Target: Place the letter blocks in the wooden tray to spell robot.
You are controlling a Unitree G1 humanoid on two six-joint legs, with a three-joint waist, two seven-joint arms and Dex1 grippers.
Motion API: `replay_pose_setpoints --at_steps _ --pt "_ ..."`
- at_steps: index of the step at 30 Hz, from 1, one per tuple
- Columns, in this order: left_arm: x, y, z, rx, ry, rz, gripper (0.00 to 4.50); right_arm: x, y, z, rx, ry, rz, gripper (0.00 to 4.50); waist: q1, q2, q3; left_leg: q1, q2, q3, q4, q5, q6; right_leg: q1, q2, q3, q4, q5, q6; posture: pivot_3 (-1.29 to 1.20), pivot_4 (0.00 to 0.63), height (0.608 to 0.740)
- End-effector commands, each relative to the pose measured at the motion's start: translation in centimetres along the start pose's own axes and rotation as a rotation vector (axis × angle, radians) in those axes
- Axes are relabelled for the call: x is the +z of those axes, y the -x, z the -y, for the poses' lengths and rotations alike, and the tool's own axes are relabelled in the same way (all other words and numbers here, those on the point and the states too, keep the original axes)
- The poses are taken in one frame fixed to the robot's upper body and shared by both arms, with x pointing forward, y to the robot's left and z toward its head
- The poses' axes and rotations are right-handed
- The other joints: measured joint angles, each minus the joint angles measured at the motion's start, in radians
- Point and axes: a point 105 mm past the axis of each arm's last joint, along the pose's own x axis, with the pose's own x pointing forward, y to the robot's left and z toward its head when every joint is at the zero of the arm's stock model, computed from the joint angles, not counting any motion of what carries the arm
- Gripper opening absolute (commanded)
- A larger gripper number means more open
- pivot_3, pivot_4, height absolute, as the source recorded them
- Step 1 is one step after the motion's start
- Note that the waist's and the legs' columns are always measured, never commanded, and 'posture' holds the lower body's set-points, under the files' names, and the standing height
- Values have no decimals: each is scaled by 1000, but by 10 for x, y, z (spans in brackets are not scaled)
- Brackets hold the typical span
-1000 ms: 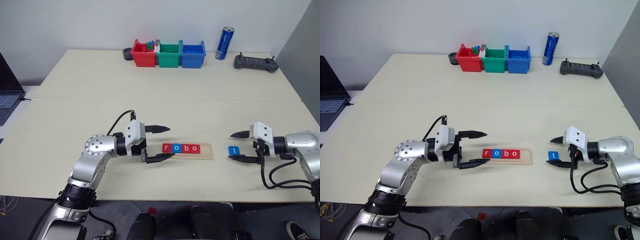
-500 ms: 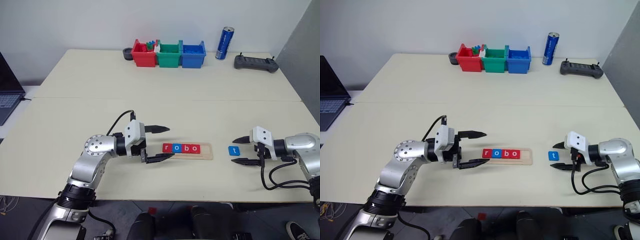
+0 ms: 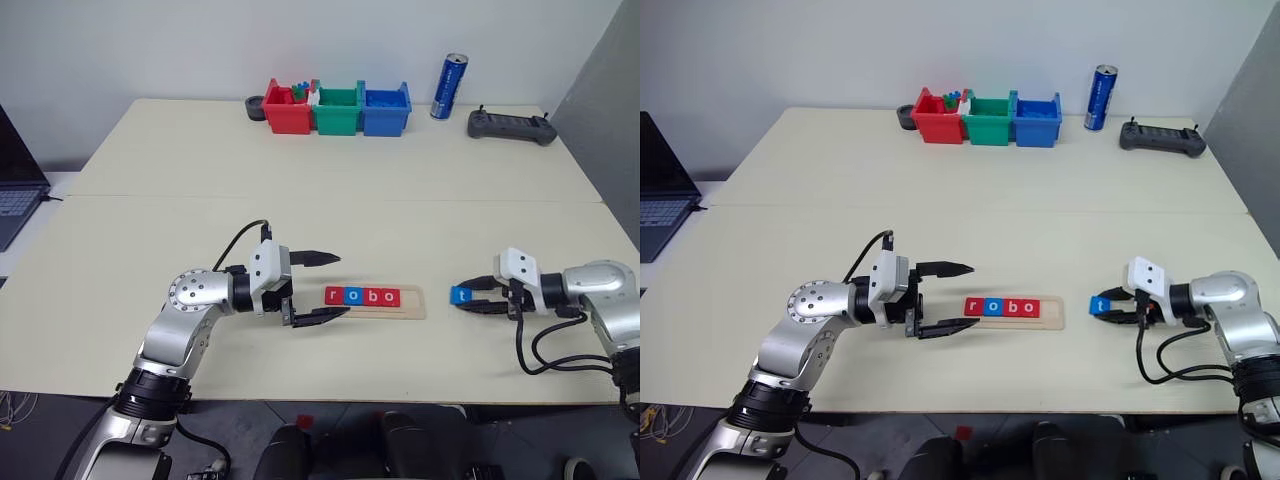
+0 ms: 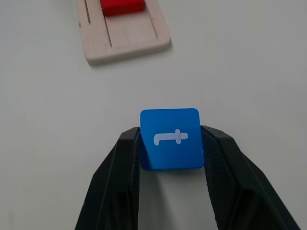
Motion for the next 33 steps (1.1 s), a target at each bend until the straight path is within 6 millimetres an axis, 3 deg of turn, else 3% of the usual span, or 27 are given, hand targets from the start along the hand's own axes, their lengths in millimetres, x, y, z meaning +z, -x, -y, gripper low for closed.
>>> replay_pose_setpoints --at_steps 1,5,13,33 --pt "9 0 1 -7 -34 17 4500 30 -4 -3 2 60 69 1451 0 0 0 0 0 0 0 0 0 0 0 0 0 0 0 0 150 740" --pt "9 -1 0 -6 -35 20 4500 46 -17 -8 15 64 105 1451 2 0 0 0 0 0 0 0 0 0 0 0 0 0 0 0 150 740" --pt "10 -2 -1 -2 -37 22 4500 56 -40 -14 52 97 117 1451 2 0 0 0 0 -1 0 0 0 0 0 -1 0 0 0 0 150 740" --pt "9 5 -1 28 -41 6 4500 49 -52 -13 128 153 78 1451 1 0 0 0 0 -1 0 0 0 0 0 -1 0 0 0 0 150 740"
